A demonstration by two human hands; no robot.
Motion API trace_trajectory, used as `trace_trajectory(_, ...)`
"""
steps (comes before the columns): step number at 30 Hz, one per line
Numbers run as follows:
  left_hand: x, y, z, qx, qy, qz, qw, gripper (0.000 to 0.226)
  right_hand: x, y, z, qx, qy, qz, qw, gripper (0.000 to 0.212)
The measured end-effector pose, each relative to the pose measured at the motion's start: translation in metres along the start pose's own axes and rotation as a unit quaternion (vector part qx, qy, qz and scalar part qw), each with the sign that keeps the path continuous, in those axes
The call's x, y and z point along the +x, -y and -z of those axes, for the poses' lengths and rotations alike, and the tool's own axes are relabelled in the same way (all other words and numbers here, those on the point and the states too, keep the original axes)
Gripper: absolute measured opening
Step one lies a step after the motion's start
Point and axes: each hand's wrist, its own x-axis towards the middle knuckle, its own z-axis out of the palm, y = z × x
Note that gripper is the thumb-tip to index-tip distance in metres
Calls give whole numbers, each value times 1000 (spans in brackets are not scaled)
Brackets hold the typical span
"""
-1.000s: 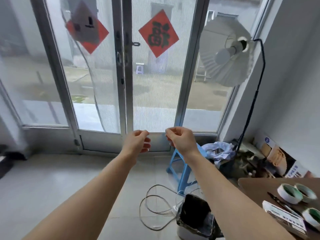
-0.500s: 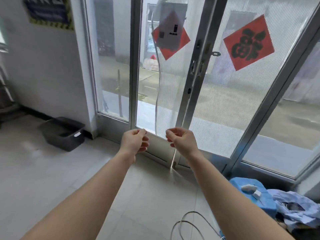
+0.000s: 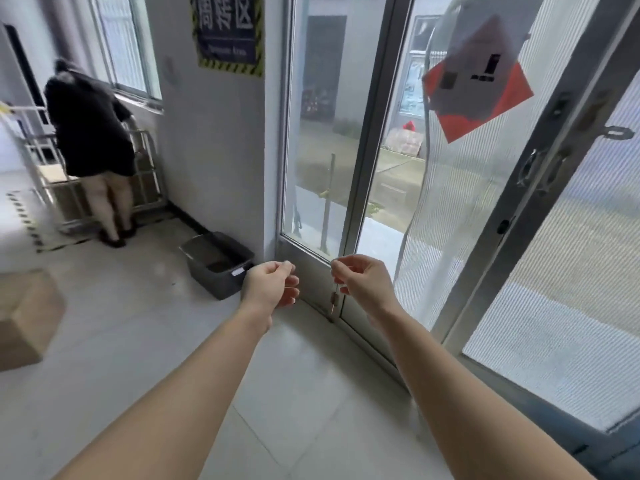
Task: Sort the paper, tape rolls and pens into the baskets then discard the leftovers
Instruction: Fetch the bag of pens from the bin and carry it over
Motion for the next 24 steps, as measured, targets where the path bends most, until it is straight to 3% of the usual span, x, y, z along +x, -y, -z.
trace_trajectory(8, 106, -6, 38, -12, -52, 14, 998, 19, 92, 2, -74, 2, 56, 7, 998, 11)
trace_trajectory(24, 350, -62, 122, 2, -78, 17, 997, 20, 309, 26, -243, 42, 62, -6, 997, 13)
